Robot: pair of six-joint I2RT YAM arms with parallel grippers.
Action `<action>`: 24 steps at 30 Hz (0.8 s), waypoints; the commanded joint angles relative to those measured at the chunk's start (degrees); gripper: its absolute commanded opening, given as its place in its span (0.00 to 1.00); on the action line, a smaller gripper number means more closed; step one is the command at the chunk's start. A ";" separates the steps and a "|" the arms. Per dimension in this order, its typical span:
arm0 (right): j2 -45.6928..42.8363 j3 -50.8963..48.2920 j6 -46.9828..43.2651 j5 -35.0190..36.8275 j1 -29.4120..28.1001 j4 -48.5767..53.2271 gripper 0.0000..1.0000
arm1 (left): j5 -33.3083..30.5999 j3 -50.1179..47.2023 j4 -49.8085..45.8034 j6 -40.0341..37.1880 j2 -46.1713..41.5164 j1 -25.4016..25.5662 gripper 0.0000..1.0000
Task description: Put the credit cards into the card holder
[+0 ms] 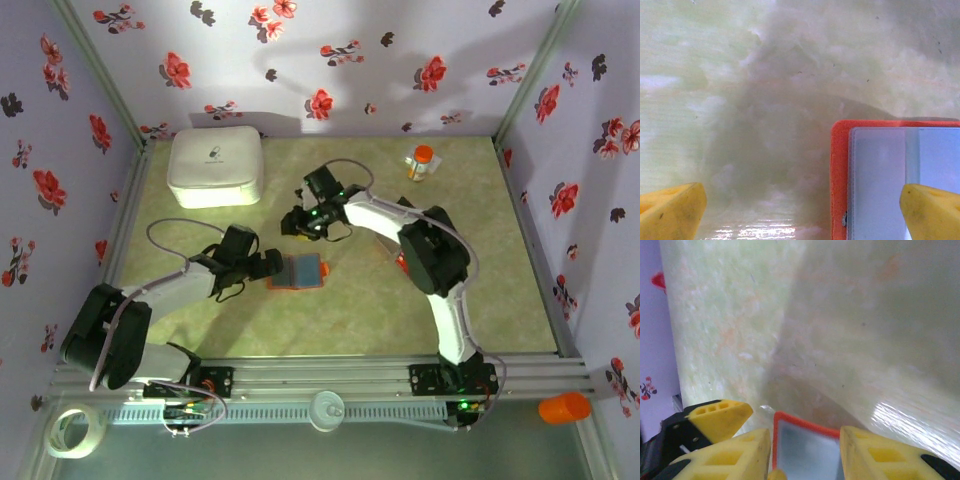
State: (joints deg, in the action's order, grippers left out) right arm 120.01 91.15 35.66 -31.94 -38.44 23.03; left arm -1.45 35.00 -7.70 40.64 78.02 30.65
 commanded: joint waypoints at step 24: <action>-11.98 -5.55 -28.61 53.83 4.20 36.48 0.41 | -0.57 0.57 0.78 1.30 -0.26 0.72 1.00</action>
State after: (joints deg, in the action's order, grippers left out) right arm 106.08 85.67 9.32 17.45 -34.37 56.36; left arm -1.43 35.00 -7.49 41.30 78.02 30.92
